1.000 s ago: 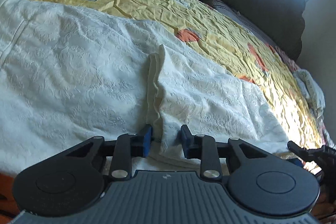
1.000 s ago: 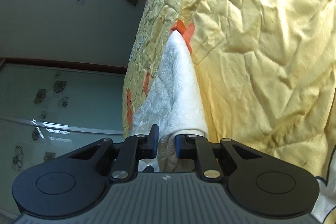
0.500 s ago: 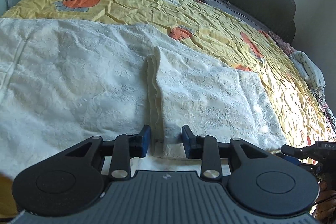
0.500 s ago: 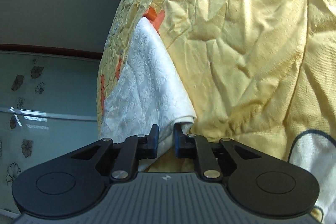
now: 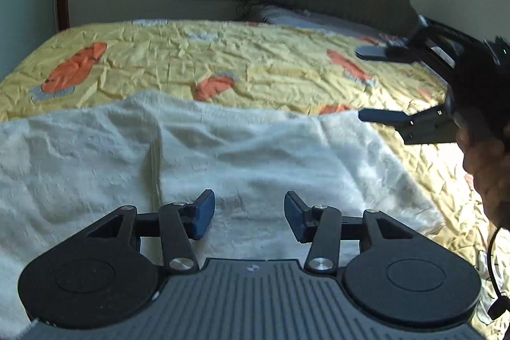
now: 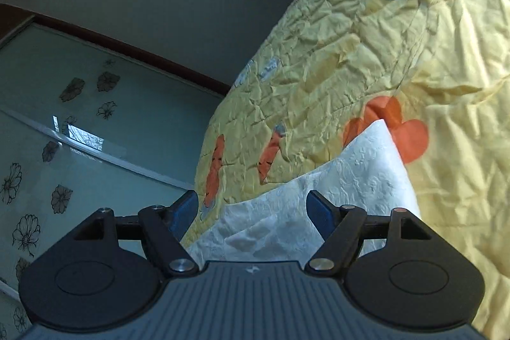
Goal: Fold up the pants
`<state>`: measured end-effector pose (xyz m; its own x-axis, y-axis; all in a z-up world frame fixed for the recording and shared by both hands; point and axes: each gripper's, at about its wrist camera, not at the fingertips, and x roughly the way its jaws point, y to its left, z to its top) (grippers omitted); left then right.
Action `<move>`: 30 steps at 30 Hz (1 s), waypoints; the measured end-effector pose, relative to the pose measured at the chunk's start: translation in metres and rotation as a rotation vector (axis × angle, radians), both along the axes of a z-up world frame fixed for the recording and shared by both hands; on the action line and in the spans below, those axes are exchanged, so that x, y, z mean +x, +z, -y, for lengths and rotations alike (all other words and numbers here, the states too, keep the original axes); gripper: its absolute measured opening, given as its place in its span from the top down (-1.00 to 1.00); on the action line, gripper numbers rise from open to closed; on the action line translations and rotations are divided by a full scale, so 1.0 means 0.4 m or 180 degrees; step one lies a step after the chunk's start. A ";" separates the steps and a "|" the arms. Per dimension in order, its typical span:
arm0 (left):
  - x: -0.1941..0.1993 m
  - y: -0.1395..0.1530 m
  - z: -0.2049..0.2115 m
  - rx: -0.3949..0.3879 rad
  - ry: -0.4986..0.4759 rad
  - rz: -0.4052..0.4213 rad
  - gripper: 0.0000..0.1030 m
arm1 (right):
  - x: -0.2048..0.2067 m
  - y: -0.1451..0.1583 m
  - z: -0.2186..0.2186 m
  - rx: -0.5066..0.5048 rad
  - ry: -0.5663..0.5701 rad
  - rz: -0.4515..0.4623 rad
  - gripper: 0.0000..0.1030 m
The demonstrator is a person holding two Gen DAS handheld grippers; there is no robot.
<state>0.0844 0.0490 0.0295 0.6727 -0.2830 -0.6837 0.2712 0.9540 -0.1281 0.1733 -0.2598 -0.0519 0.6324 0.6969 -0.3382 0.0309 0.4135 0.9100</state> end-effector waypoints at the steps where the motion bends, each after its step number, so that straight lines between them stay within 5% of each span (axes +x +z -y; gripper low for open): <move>1: 0.008 -0.024 -0.009 -0.0020 0.0031 -0.0113 -0.03 | 0.022 -0.025 -0.015 -0.0142 -0.0009 -0.0094 -0.43; 5: -0.013 -0.046 -0.028 -0.0027 -0.0030 0.0065 0.02 | 0.026 -0.089 0.003 -0.0136 -0.0224 -0.0161 0.01; 7: -0.016 -0.049 -0.020 0.0035 -0.0029 0.0111 0.02 | 0.016 -0.110 0.028 -0.0060 -0.0275 -0.0283 0.51; 10: -0.016 -0.039 -0.029 -0.0046 0.0017 0.0082 0.03 | -0.042 -0.064 0.037 -0.0214 -0.0266 -0.0313 0.46; 14: -0.071 0.012 -0.055 -0.0136 0.0111 0.0172 0.01 | -0.195 -0.007 0.008 -0.0122 0.0152 0.0110 0.34; 16: -0.084 0.012 -0.064 -0.0216 0.0075 0.0123 0.00 | -0.264 -0.016 -0.012 -0.0300 0.0277 0.0081 -0.02; 18: -0.077 -0.009 -0.069 -0.0274 0.0049 0.0023 0.00 | -0.309 -0.050 -0.017 -0.0558 0.0215 0.0067 0.01; 21: -0.058 -0.039 -0.086 -0.0453 0.0072 0.0037 -0.01 | -0.327 -0.070 0.004 -0.0411 0.0063 0.0132 0.11; 24: -0.066 -0.018 -0.124 -0.0731 0.0273 0.0043 -0.01 | -0.317 0.013 -0.040 -0.0942 0.0140 0.0079 0.01; 27: -0.157 0.026 -0.207 -0.0891 0.0667 0.0513 -0.14 | -0.333 0.129 -0.157 -0.1478 0.0480 0.0830 0.02; 28: -0.190 0.037 -0.243 -0.0953 0.0839 0.0625 -0.32 | -0.333 0.159 -0.221 -0.1602 0.0685 0.1120 0.02; 30: -0.261 0.049 -0.346 -0.1121 0.1359 0.0708 -0.48 | -0.345 0.194 -0.347 -0.1832 0.1091 0.1541 0.02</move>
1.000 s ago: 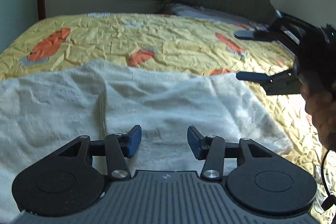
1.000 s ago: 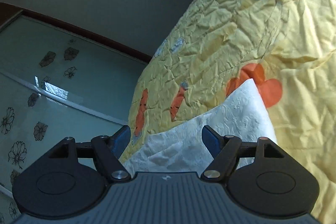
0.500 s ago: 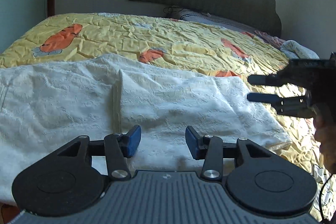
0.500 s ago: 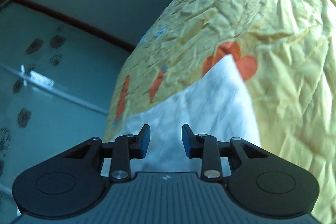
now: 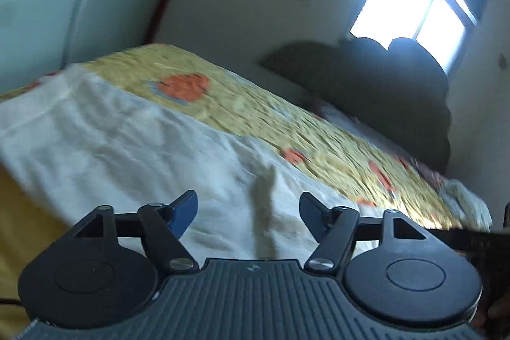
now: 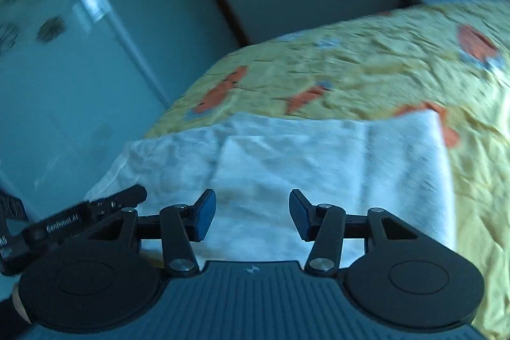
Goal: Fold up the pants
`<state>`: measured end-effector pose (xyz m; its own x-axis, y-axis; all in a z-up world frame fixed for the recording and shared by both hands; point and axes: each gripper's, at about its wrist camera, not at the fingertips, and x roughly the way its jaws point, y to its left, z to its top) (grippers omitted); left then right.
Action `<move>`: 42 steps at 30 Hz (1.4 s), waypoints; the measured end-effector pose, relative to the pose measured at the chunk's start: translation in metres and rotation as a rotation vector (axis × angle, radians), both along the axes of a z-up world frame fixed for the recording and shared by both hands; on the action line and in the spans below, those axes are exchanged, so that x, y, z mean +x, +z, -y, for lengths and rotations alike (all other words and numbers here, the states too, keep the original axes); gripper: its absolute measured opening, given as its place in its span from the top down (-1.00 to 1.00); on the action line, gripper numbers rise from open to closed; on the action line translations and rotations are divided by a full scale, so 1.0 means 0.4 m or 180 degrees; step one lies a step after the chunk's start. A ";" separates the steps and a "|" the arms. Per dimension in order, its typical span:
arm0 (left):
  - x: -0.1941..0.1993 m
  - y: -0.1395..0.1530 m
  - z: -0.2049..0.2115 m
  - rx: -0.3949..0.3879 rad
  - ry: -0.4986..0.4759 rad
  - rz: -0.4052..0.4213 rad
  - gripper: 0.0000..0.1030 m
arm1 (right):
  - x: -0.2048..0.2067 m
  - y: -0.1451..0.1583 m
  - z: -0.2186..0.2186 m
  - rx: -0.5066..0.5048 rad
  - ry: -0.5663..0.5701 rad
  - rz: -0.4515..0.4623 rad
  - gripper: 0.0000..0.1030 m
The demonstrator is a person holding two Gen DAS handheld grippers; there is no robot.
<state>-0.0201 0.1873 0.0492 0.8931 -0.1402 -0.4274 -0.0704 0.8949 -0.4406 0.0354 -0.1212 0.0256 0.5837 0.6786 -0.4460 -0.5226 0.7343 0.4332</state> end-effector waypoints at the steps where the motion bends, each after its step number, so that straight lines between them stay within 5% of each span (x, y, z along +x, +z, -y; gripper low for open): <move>1: -0.029 0.002 -0.049 -0.0097 0.0225 -0.0037 -0.48 | -0.006 0.008 -0.082 -0.0182 0.0263 0.0157 0.02; 6: -0.180 0.023 -0.277 -0.0383 0.1215 -0.0192 -0.48 | -0.056 -0.024 -0.428 -0.0895 0.1239 0.0672 0.05; 10: -0.252 0.051 -0.350 -0.0351 0.1537 -0.0106 -0.50 | -0.075 -0.069 -0.605 -0.1488 0.1357 0.1159 0.04; 12: -0.259 0.058 -0.368 -0.0415 0.1562 -0.0079 -0.51 | -0.049 -0.069 -0.647 -0.1533 0.1306 0.1270 -0.08; 16: -0.242 0.059 -0.384 -0.0674 0.1431 -0.0037 -0.53 | 0.051 -0.042 -0.663 -0.1137 0.1168 0.0729 -0.07; 19: -0.207 0.026 -0.397 -0.1370 0.1218 -0.0033 -0.56 | 0.117 -0.052 -0.615 -0.0437 0.1069 0.0148 0.23; 22: -0.150 -0.005 -0.405 -0.1984 0.1066 0.0006 -0.64 | 0.157 -0.080 -0.559 0.0129 0.0956 -0.0350 0.31; 25: -0.073 -0.021 -0.399 -0.2116 0.0980 -0.0010 -0.75 | 0.179 -0.100 -0.532 0.0446 0.0886 -0.0615 0.32; 32: 0.075 -0.076 -0.376 -0.1755 0.1178 -0.0574 -0.71 | 0.179 -0.097 -0.529 0.0439 0.0894 -0.0637 0.32; 35: 0.093 -0.087 -0.373 -0.1458 0.1273 -0.0664 0.25 | 0.176 -0.080 -0.529 0.0323 0.0965 -0.0651 0.13; 36: 0.090 -0.082 -0.373 -0.1328 0.1261 -0.0680 0.45 | 0.172 -0.070 -0.524 0.0278 0.1000 -0.0654 -0.08; 37: 0.090 -0.077 -0.369 -0.1157 0.1270 -0.0693 0.64 | 0.170 -0.060 -0.513 0.0268 0.1031 -0.0681 -0.34; 39: 0.093 -0.052 -0.351 -0.0728 0.1144 -0.0687 0.72 | 0.173 -0.037 -0.463 0.0489 0.1104 -0.0748 -0.42; 42: 0.083 0.019 -0.239 0.0454 0.0889 -0.0449 0.77 | 0.228 -0.020 -0.347 0.1116 0.1021 -0.1037 -0.43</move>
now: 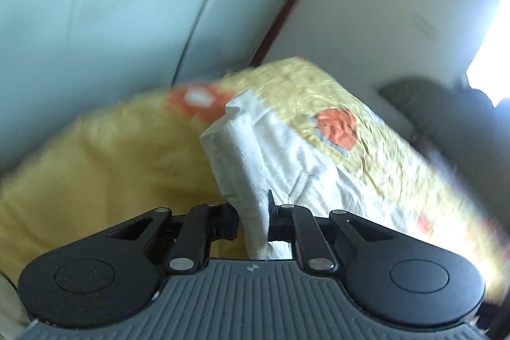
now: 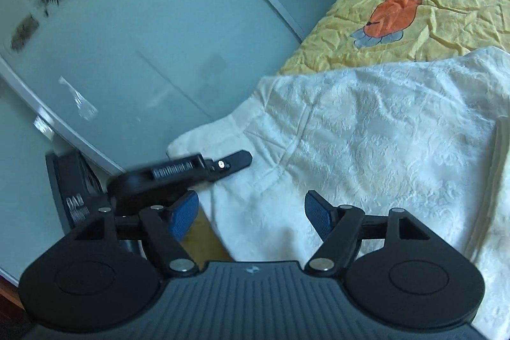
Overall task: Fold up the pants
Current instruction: 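Grasp the cloth edge with the right gripper and lift it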
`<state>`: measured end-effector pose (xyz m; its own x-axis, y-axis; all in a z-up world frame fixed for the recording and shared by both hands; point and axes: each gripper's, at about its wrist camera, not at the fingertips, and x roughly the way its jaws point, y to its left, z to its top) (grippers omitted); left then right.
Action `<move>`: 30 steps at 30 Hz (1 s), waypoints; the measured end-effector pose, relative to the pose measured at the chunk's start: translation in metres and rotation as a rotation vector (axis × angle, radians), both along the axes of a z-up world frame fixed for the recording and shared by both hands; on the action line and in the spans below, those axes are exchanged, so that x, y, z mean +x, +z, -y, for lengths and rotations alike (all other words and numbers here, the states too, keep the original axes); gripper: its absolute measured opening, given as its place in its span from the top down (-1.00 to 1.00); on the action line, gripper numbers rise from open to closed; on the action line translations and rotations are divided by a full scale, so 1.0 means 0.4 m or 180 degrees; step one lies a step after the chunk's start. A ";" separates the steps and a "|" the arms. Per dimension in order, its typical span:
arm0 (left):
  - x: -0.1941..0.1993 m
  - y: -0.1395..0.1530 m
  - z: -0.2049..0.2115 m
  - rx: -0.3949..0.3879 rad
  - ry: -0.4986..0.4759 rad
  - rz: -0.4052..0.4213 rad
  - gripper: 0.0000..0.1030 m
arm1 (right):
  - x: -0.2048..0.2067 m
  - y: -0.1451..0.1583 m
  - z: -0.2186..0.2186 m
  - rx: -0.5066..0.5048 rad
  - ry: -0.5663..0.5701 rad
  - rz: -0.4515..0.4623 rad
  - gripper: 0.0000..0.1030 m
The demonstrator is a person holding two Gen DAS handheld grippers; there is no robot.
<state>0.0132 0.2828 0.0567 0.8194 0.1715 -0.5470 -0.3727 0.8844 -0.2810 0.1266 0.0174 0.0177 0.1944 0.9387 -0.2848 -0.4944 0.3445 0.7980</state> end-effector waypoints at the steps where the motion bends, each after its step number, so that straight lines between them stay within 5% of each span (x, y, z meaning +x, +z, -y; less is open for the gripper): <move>1: -0.008 0.023 0.061 0.0474 -0.0174 0.0068 0.78 | 0.026 0.001 0.041 0.0160 -0.0108 -0.0168 -0.43; 4: -0.034 0.050 0.240 0.1569 -0.0773 0.0253 0.79 | 0.085 -0.002 0.157 0.0663 -0.0378 -0.0522 -0.48; 8: -0.058 0.010 0.400 0.2171 -0.1354 0.0417 0.78 | 0.122 -0.010 0.211 0.0671 -0.0365 -0.0670 -0.69; 13: -0.062 -0.073 0.499 0.2240 -0.1709 0.0275 0.74 | 0.118 -0.057 0.189 0.0196 -0.0353 -0.0753 -0.66; 14: -0.055 -0.094 0.511 0.2304 -0.1751 0.0223 0.49 | 0.114 -0.063 0.182 0.0032 -0.0383 -0.0699 -0.55; 16: -0.053 -0.121 0.512 0.2409 -0.1815 0.0191 0.13 | 0.113 -0.088 0.168 -0.0274 -0.0362 -0.0660 0.56; 17: -0.071 -0.119 0.508 0.2423 -0.1852 0.0226 0.01 | 0.116 -0.103 0.169 -0.0290 -0.0351 -0.0694 0.65; 23: -0.188 -0.053 0.435 0.2028 -0.1989 0.0570 -0.45 | 0.105 -0.115 0.187 -0.0143 -0.0345 -0.0570 0.72; 30: -0.232 0.070 0.368 0.1703 -0.1384 0.0904 -0.77 | 0.101 -0.002 0.321 -0.0050 -0.0320 -0.0192 0.76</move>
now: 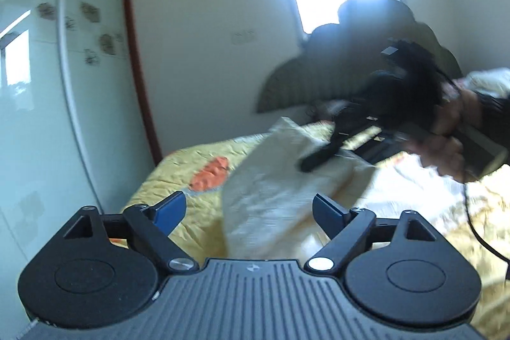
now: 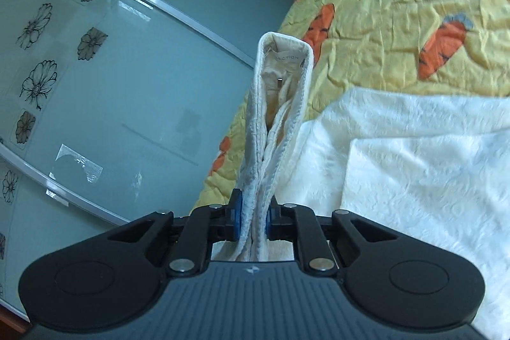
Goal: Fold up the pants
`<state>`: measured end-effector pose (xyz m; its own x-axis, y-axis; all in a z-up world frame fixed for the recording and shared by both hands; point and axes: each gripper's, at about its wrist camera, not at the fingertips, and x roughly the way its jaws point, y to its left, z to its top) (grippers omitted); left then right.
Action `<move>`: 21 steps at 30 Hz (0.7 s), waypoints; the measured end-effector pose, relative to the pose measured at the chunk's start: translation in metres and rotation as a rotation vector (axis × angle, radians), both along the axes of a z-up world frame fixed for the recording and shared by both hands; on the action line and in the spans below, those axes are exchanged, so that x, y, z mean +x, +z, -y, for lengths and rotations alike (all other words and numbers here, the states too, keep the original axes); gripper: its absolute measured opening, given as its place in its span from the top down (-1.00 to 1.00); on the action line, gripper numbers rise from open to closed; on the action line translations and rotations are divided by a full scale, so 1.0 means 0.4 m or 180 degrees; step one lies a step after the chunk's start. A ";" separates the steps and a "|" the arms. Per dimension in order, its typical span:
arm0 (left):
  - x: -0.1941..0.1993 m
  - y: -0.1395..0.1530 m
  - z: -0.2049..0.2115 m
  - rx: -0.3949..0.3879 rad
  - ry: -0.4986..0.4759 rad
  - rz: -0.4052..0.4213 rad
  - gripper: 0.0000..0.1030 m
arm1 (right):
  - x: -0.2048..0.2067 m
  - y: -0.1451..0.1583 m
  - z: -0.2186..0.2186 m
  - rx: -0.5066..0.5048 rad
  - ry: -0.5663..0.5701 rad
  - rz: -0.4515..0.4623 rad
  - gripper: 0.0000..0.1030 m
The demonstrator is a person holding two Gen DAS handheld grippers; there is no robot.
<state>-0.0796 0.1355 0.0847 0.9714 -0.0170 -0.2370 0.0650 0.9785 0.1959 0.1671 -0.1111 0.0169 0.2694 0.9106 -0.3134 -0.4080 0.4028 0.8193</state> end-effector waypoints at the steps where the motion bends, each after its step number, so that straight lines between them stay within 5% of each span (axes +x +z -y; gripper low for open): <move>1: 0.007 0.010 -0.001 -0.0059 0.0020 0.0017 -0.79 | -0.001 0.006 0.039 -0.0049 -0.0017 0.0006 0.76; 5: 0.034 0.041 0.037 -0.0261 -0.0190 -0.0031 -0.79 | -0.012 0.002 0.224 -0.0399 -0.0225 -0.0035 0.75; 8: 0.071 0.032 0.101 -0.0310 -0.0703 -0.0156 -0.79 | -0.022 -0.042 0.354 -0.0647 -0.0467 -0.0209 0.75; 13: 0.180 -0.068 0.240 -0.0421 -0.1478 -0.0907 -0.73 | -0.040 -0.168 0.453 -0.0655 -0.0714 -0.0570 0.75; 16: 0.287 -0.143 0.259 -0.0696 -0.1377 -0.1700 -0.70 | -0.044 -0.222 0.466 -0.0462 -0.0831 -0.0686 0.67; 21: 0.293 -0.150 0.246 -0.0717 -0.1258 -0.1704 -0.70 | -0.069 -0.249 0.531 -0.0088 -0.1029 -0.0913 0.57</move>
